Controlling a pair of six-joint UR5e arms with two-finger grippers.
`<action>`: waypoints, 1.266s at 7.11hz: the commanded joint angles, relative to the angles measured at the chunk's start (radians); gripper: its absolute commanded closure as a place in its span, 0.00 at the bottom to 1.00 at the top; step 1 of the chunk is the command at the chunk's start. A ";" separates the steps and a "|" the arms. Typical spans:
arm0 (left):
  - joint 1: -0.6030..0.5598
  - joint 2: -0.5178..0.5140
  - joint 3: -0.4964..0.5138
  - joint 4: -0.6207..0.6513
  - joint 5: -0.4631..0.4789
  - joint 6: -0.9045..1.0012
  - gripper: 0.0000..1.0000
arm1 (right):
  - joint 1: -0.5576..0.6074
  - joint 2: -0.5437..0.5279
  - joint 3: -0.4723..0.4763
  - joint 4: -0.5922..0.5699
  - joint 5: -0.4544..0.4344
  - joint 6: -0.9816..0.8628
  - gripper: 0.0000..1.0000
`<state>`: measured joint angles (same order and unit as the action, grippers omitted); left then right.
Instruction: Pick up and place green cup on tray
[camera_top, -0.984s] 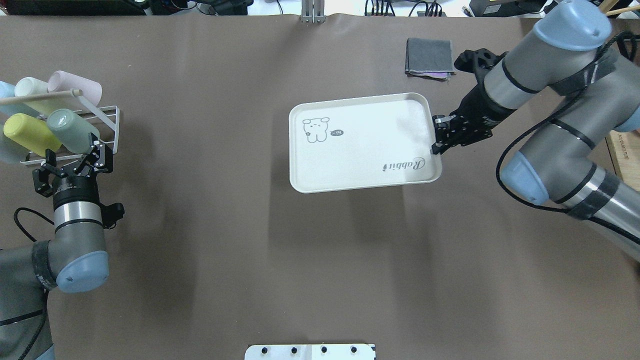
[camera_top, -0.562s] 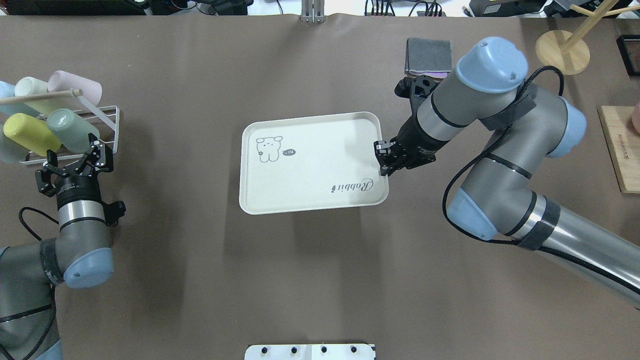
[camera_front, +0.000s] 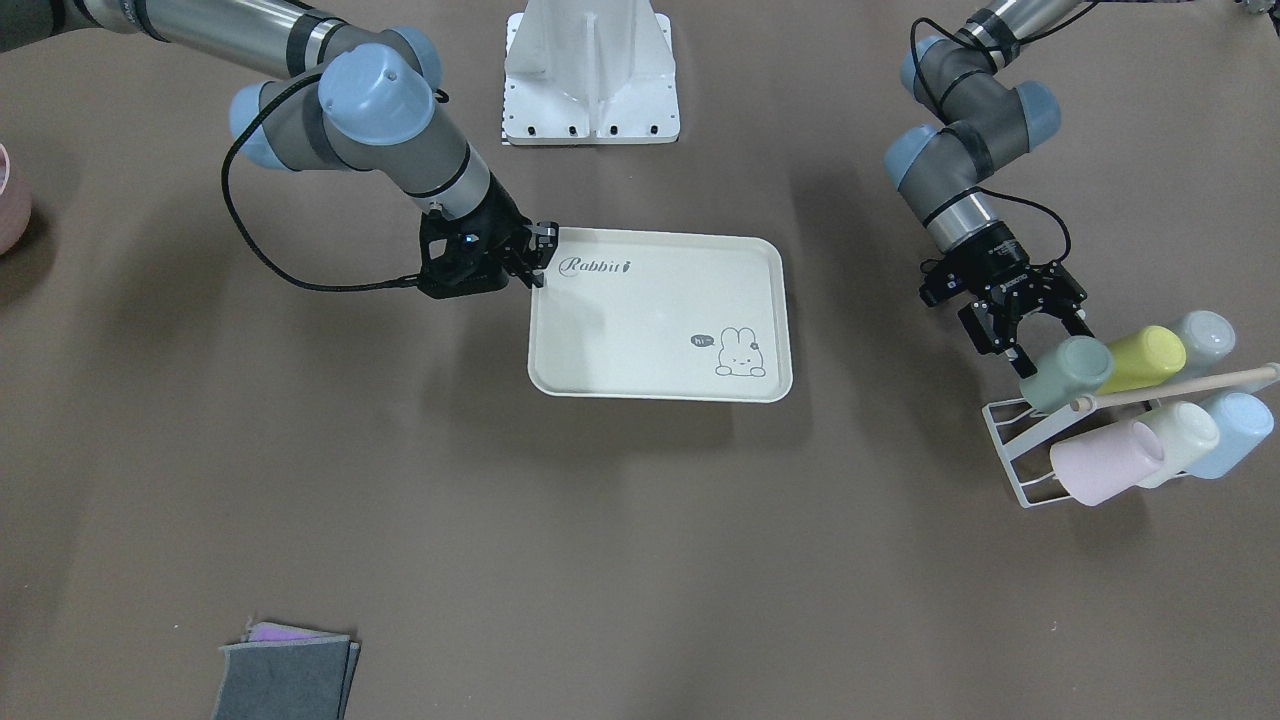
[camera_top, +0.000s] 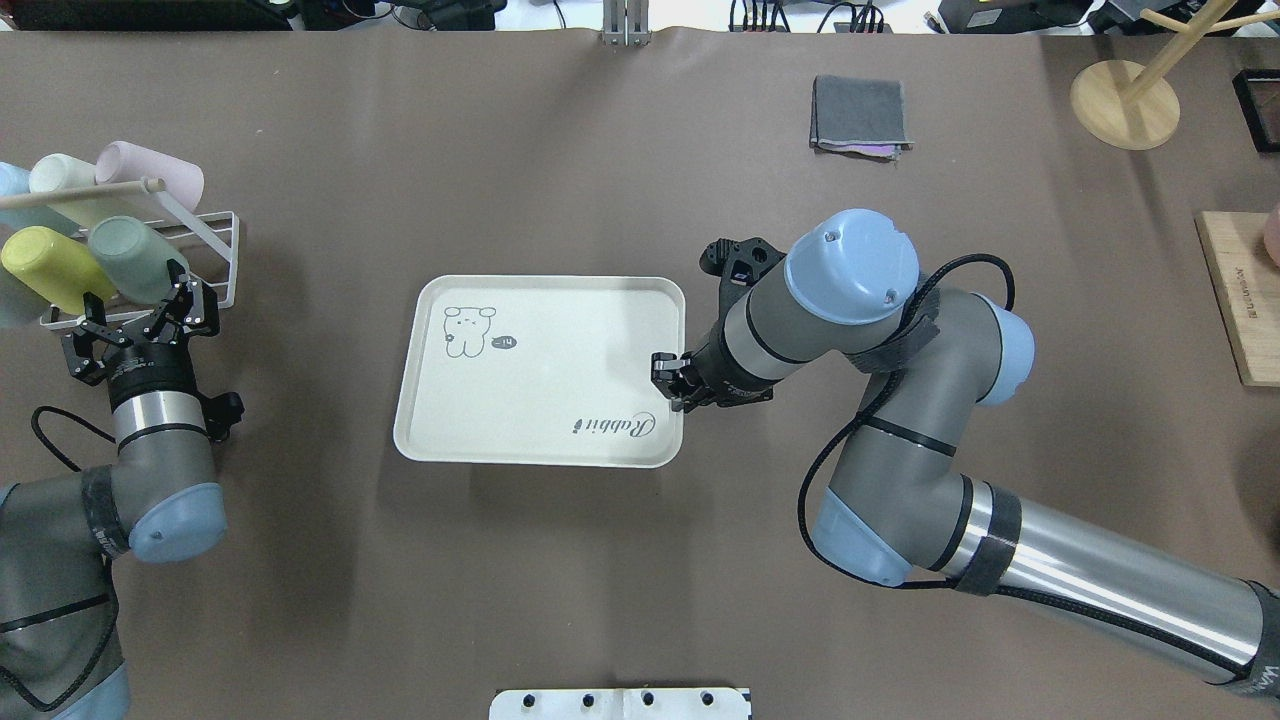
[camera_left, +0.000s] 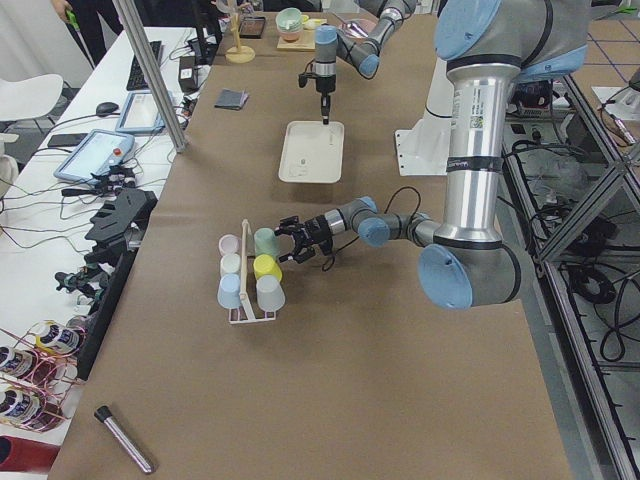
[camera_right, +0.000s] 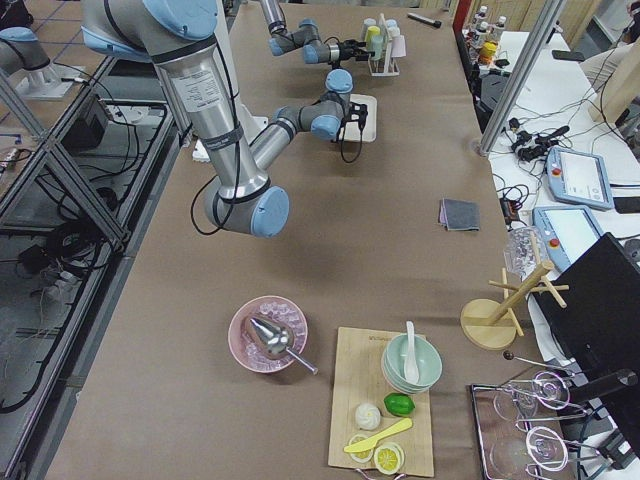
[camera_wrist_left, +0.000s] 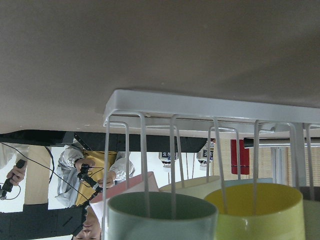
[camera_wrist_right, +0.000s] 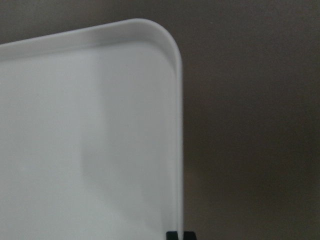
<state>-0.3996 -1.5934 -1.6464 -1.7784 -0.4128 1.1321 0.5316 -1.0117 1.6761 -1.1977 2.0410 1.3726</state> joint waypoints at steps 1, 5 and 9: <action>-0.008 -0.013 0.010 0.001 0.006 0.023 0.01 | -0.031 0.005 -0.038 0.010 -0.025 0.028 1.00; -0.010 -0.045 0.043 -0.001 0.008 0.046 0.02 | -0.038 0.008 -0.062 0.009 -0.035 0.029 0.23; -0.051 -0.056 0.022 -0.013 0.005 0.072 0.23 | 0.089 -0.030 -0.026 0.000 0.008 -0.155 0.00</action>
<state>-0.4340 -1.6508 -1.6117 -1.7887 -0.4067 1.1997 0.5580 -1.0155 1.6301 -1.1914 2.0246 1.3340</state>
